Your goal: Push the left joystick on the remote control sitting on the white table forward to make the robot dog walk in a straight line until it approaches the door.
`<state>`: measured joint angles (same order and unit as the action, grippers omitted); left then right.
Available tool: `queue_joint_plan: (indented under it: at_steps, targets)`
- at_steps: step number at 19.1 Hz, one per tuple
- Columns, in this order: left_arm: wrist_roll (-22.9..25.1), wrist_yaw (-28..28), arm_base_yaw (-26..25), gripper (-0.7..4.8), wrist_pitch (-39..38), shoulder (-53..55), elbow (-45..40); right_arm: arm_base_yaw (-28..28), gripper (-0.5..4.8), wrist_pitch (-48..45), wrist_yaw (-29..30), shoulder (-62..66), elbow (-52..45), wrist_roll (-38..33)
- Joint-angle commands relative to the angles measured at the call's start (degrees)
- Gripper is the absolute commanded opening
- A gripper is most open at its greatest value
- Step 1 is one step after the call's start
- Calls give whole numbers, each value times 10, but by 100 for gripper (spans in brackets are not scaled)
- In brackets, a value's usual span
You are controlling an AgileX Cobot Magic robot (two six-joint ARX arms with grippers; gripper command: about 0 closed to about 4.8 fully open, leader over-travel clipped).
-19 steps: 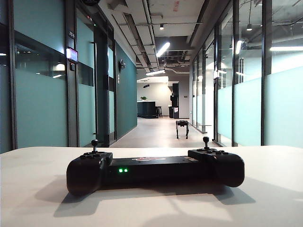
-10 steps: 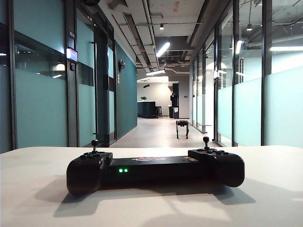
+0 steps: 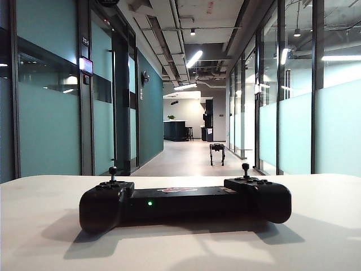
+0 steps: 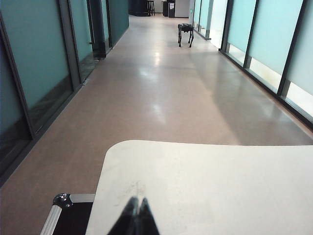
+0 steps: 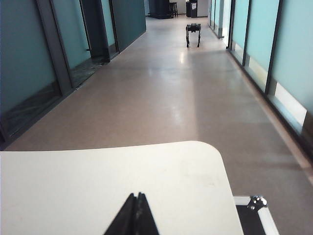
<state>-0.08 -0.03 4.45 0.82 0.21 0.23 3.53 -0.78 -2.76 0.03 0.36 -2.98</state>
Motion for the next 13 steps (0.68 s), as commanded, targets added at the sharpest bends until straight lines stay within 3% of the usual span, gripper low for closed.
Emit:
queue_joint_plan:
  at_steps: [1, 13]
  targets:
    - [-4, 2, 0, -5, 5, 0, 2, 0, -6, 8, -1, -2, -3, -5]
    - [-4, 2, 0, -5, 5, 0, 2, 0, -5, 12, -1, -2, -3, -5]
